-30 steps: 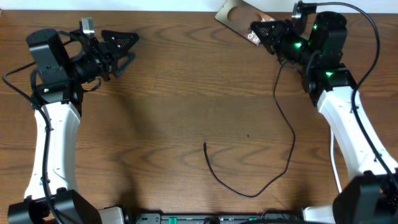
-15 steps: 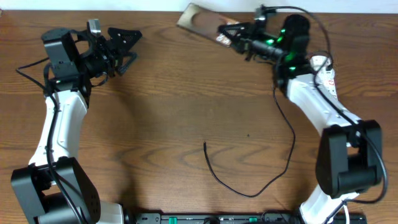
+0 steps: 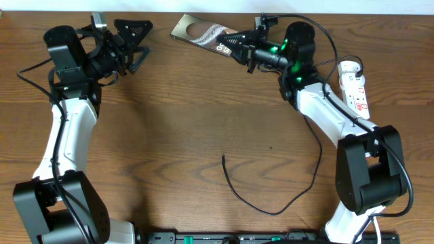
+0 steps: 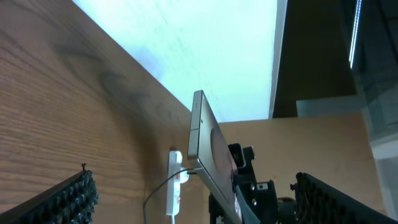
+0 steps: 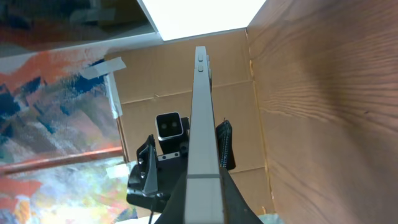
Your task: Plug charger to phone and switch on socket
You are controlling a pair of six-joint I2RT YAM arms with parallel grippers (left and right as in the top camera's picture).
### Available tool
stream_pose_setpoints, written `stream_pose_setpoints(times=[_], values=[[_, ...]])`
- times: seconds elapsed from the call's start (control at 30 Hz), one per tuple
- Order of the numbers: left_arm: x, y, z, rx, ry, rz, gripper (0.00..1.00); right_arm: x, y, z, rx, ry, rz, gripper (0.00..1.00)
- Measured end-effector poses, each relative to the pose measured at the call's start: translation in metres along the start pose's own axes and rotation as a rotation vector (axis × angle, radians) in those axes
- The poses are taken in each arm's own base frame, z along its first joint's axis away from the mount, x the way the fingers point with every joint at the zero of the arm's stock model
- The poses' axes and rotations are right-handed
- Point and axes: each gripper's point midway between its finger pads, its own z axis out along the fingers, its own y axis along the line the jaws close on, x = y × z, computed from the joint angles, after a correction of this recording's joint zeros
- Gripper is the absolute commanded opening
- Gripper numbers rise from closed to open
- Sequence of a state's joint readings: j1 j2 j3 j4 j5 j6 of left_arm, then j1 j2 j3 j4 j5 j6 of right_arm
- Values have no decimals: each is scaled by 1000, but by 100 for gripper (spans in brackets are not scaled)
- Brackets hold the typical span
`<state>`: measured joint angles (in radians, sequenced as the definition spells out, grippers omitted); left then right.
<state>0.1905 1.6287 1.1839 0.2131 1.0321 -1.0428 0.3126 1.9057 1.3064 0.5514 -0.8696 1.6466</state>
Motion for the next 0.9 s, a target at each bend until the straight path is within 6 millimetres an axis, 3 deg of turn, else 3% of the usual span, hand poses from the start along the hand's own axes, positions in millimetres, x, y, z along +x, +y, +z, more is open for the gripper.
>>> stream_pose_setpoints(times=[0.4, 0.9], values=[[15, -14, 29, 7, -17, -56, 97, 24, 1, 29, -10, -21, 18, 1], [3, -9, 31, -20, -108, -210, 97, 20, 4, 36, -28, -87, 51, 1]])
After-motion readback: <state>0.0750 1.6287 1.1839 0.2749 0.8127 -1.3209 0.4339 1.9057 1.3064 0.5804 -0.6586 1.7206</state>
